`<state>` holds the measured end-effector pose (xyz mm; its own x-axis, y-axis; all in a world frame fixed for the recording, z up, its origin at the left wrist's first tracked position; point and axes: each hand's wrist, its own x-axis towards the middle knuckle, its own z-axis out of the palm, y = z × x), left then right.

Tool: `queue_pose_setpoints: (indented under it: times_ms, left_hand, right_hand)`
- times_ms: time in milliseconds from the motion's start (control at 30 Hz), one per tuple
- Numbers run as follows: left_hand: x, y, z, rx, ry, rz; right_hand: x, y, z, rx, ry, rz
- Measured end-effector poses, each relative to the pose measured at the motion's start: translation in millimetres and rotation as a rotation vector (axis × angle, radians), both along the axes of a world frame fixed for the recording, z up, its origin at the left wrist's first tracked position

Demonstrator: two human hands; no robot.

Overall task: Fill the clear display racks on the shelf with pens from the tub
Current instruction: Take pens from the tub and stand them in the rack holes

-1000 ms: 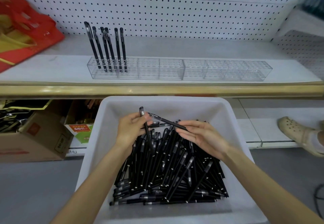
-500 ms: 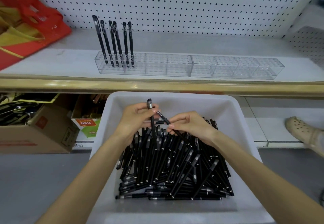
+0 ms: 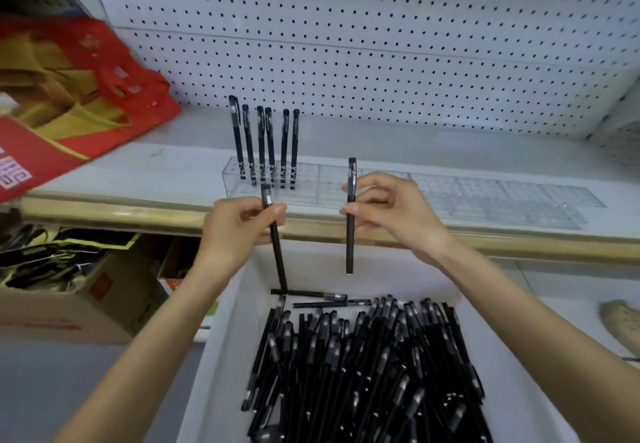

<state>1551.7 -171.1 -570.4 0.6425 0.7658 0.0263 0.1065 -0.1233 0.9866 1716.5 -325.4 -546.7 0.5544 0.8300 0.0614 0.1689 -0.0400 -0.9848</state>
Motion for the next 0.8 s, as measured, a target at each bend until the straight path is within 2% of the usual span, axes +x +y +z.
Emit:
queue_pose_setpoints:
  times_ms: [133,300,467,800]
  left_hand:
    - [14,24,8,0.452,0.193,0.036]
    - [29,34,6,0.773,0.253,-0.059]
    - [35,44,-4,0.85,0.333,-0.093]
    - [39,50,-12,0.915,0.351,-0.095]
  right_hand:
    - [22,40,28,0.124,-0.038,-0.085]
    - [51,88,42,0.171,-0.151,-0.202]
    - [63,117,30,0.165,-0.223,-0.238]
    - [69,126,30,0.108,-0.32,-0.141]
